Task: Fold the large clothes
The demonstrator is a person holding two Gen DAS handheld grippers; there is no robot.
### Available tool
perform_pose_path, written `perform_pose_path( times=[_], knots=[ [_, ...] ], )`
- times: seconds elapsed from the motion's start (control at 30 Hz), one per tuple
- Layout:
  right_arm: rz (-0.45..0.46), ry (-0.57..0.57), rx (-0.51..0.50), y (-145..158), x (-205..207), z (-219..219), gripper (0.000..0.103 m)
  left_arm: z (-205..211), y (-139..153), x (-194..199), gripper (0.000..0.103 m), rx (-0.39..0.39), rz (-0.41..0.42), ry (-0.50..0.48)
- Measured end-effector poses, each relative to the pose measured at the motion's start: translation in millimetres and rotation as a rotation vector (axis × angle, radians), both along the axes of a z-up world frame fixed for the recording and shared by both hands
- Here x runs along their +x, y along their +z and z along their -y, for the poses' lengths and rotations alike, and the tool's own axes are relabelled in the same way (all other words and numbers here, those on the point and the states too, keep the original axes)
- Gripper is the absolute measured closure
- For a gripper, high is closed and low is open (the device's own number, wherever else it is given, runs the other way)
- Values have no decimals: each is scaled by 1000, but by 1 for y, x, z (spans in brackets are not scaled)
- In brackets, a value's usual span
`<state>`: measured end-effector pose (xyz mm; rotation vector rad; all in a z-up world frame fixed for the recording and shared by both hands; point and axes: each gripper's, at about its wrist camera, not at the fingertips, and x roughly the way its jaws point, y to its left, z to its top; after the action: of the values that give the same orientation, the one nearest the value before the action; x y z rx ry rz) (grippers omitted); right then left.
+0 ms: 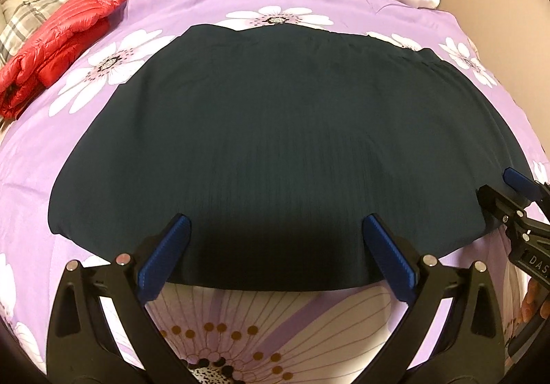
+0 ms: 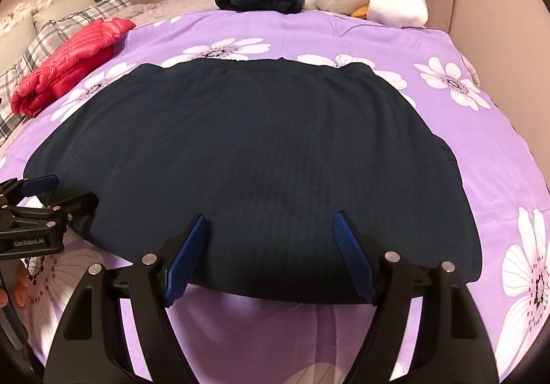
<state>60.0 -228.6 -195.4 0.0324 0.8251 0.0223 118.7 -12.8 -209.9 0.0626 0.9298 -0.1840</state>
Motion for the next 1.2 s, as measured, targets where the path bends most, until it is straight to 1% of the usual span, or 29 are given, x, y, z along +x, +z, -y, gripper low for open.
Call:
perform_pose_path(
  times=[0.27, 0.6, 0.83, 0.97, 1.03, 1.1, 1.2],
  knots=[
    [2, -2, 6, -4, -4, -1, 27, -1, -2, -3, 2, 9, 1, -2],
    [4, 4, 22, -1, -14, 4, 27, -3, -2, -7, 2, 22, -3, -6],
    [-8, -10, 20, 0, -23, 9, 27, -7, -2, -13, 2, 28, -6, -7],
    [-24, -42, 33, 0, -27, 21, 27, -11, -2, -16, 2, 36, -20, -5],
    [-36, -66, 45, 0, -29, 29, 27, -14, 1, -19, 2, 48, -29, 3],
    [-48, -93, 52, 2, -33, 37, 27, -19, 4, -24, 2, 76, -39, 20],
    [-60, -137, 18, 6, -40, 45, 27, -25, 14, -36, 2, 131, -32, 24]
  ],
)
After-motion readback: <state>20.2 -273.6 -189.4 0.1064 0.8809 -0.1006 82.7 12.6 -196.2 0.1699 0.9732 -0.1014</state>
